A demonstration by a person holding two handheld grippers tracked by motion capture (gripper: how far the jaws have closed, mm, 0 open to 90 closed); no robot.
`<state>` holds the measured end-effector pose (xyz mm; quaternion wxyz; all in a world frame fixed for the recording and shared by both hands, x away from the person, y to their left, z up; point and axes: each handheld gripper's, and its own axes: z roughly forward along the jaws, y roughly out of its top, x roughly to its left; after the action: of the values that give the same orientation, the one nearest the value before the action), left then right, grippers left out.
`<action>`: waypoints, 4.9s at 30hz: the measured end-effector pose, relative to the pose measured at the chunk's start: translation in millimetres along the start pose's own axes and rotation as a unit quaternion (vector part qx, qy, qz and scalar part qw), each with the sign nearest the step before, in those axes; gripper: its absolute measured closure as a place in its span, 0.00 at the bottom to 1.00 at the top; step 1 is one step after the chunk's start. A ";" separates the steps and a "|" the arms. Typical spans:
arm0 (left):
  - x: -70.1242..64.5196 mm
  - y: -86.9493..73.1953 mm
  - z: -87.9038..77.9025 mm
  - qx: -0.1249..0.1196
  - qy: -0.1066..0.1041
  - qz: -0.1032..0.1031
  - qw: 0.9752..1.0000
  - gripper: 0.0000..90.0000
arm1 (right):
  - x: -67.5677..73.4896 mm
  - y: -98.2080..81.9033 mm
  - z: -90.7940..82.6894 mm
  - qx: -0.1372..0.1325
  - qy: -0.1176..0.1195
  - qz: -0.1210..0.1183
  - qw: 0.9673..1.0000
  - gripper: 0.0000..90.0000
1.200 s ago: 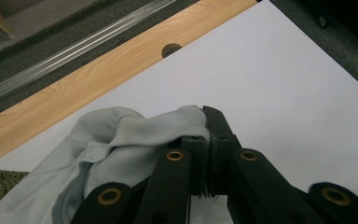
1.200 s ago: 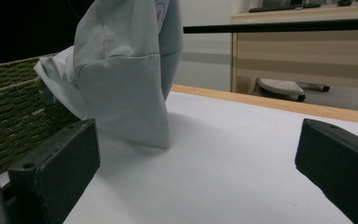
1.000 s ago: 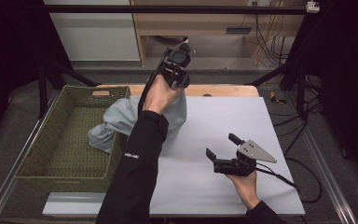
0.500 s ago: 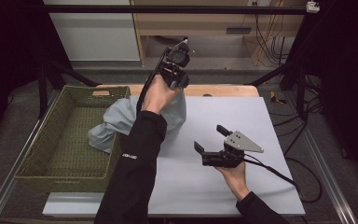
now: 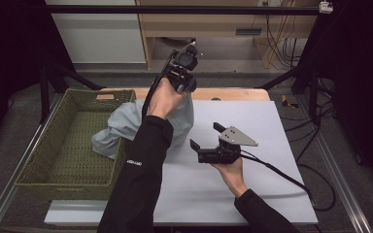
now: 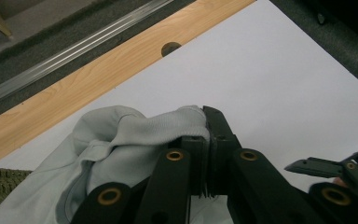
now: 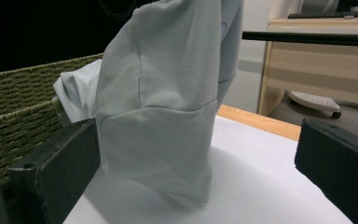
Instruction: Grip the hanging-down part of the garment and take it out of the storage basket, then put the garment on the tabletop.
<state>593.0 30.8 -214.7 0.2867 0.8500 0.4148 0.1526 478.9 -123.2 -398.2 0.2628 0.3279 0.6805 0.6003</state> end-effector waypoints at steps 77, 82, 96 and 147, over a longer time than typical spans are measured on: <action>0.8 -11.6 -6.4 0.004 0.004 0.012 1.000 0.97 | -20.1 28.1 2.1 0.024 0.042 -0.008 0.999 0.96; -1.5 -12.3 -6.1 0.004 0.004 0.015 1.000 0.97 | -23.8 35.7 -11.1 0.023 0.034 -0.017 0.999 0.96; -12.5 -11.6 -7.7 0.003 -0.006 0.024 1.000 0.97 | -38.7 42.4 -33.4 0.021 0.014 -0.021 0.999 0.96; -41.7 -8.6 7.2 0.000 -0.037 0.047 0.998 0.97 | -59.1 48.8 -83.1 0.005 -0.013 -0.034 0.999 0.94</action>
<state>565.8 -0.7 -226.6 0.2944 0.8736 0.3634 0.1344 461.0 -218.7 -340.3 0.2903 0.3131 0.6907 0.5836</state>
